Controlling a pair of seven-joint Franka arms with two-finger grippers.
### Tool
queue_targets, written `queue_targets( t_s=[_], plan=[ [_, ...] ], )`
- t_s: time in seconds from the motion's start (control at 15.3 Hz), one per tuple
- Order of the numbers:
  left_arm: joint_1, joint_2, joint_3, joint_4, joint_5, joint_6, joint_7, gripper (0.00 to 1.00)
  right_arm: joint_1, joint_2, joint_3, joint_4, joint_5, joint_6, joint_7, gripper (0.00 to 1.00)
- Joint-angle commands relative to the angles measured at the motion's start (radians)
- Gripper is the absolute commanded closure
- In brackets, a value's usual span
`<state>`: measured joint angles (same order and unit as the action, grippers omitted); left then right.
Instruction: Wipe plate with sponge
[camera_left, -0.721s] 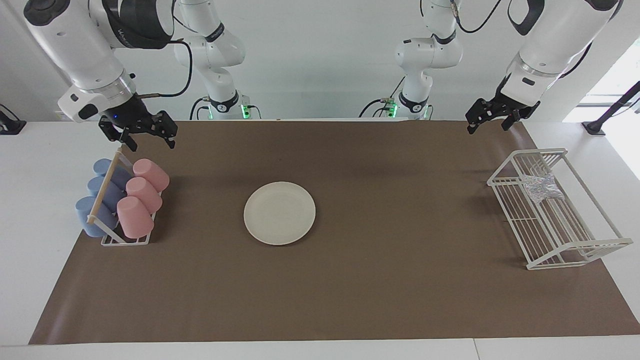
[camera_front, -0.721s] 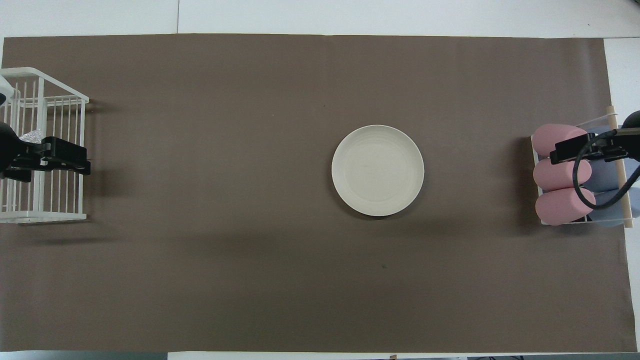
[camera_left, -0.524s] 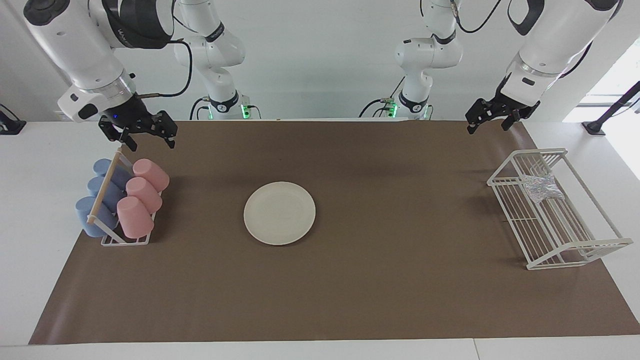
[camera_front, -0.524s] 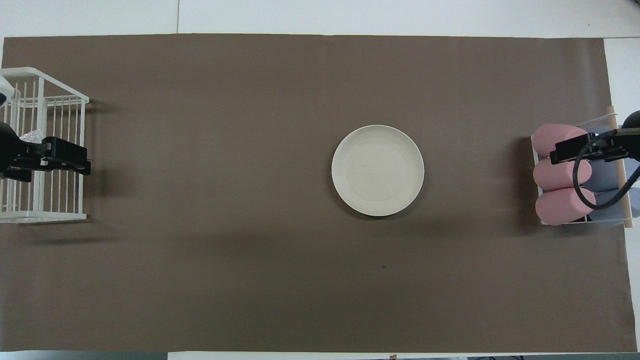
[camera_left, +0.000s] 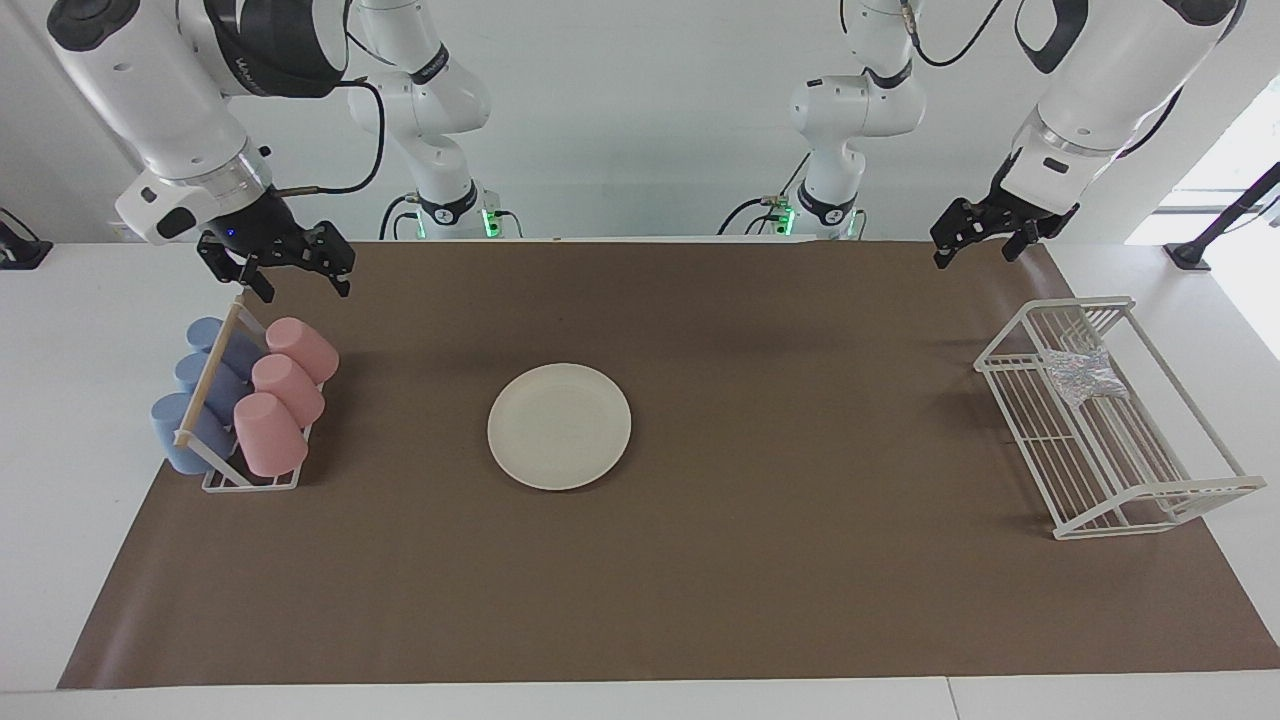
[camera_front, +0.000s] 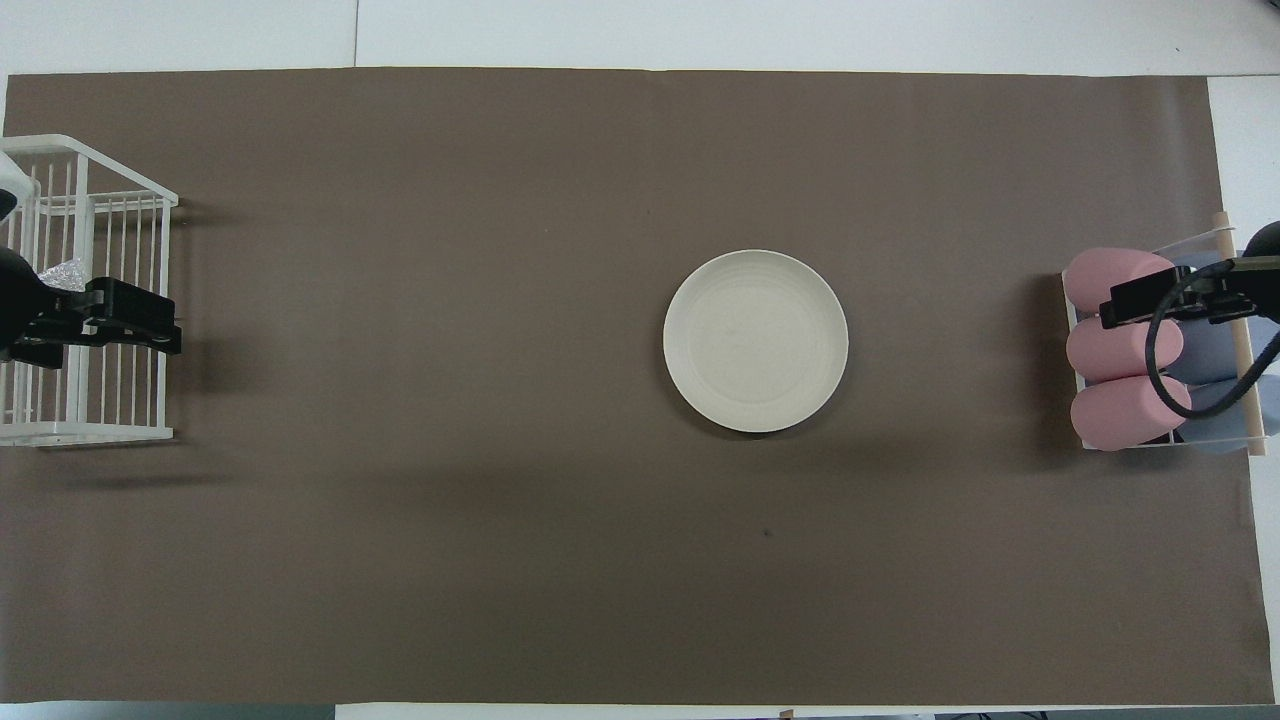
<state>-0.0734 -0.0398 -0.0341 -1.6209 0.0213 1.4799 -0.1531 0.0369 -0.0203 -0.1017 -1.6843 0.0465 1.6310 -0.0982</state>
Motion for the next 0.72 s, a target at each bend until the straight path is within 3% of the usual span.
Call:
queue_targets(
  t_s=[0.0,0.2,0.46,0.66],
  plan=[
    [-0.035,-0.023,-0.001,-0.076,0.133,0.030,-0.063,0.00,0.000,-0.012,0.017,-0.005,-0.011,-0.003,-0.029,0.00],
    [-0.065,0.041,-0.003,-0.080,0.297,0.040,-0.069,0.00,0.000,-0.012,0.022,-0.005,-0.011,0.001,-0.029,0.00],
    [-0.103,0.191,-0.001,-0.086,0.555,0.083,-0.082,0.00,0.000,-0.013,0.031,-0.008,-0.011,0.001,-0.032,0.00],
    [-0.088,0.209,0.000,-0.163,0.697,0.149,-0.097,0.00,0.000,-0.013,0.034,-0.011,-0.011,0.003,-0.051,0.00]
  ],
)
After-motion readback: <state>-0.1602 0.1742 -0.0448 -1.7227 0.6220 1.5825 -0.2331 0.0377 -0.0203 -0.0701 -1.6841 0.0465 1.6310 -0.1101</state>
